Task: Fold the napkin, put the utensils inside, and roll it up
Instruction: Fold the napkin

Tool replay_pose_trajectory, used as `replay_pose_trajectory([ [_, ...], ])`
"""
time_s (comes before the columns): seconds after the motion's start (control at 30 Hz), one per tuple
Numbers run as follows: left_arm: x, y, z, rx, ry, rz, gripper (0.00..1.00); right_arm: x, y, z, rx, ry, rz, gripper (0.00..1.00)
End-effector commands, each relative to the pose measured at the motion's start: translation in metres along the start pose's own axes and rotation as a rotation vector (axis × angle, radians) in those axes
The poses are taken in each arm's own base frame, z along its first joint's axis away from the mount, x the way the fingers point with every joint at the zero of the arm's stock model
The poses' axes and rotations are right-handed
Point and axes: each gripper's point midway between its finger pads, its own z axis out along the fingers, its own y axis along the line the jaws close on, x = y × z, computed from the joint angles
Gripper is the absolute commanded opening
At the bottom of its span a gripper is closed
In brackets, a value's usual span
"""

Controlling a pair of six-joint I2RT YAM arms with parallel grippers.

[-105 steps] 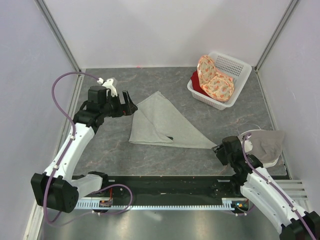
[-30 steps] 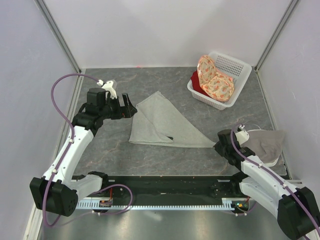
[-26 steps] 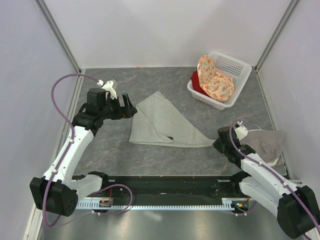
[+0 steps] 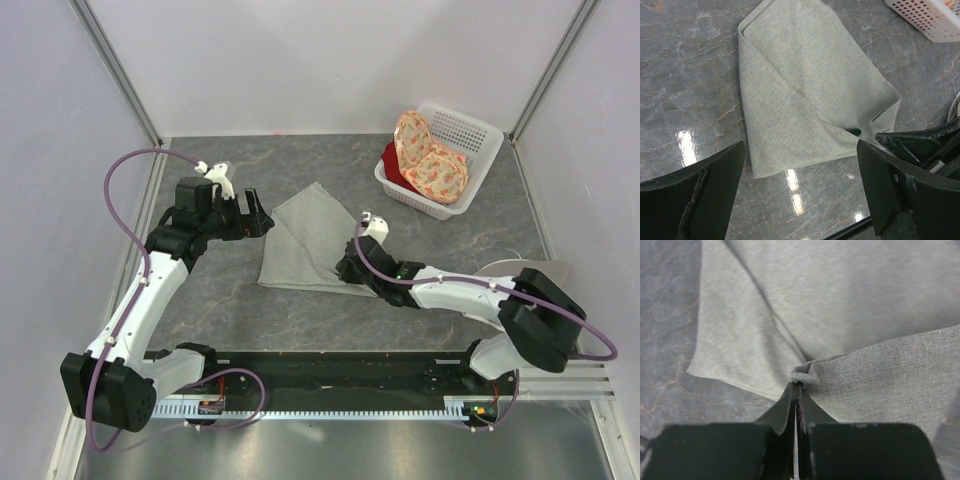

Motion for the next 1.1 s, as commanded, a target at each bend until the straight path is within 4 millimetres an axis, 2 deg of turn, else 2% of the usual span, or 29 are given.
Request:
replay_pose_trajectory([
  [0.0,-0.006,0.003,0.002,-0.011,-0.026,0.038,1.00,-0.020,0.065,0.010,-0.174,-0.051,0.011,0.00],
  [0.17,-0.007,0.003,0.001,-0.012,-0.028,0.038,1.00,-0.019,0.102,0.016,-0.253,-0.037,-0.014,0.00],
  [0.47,-0.006,0.004,0.001,-0.014,-0.028,0.038,1.00,0.004,0.145,0.017,-0.345,0.015,-0.042,0.00],
  [0.8,-0.007,0.004,0.001,-0.018,-0.029,0.038,1.00,0.022,0.170,0.028,-0.393,0.052,-0.065,0.00],
  [1.07,-0.006,0.004,0.001,-0.015,-0.027,0.036,1.00,0.035,0.175,0.045,-0.383,0.065,-0.106,0.00],
])
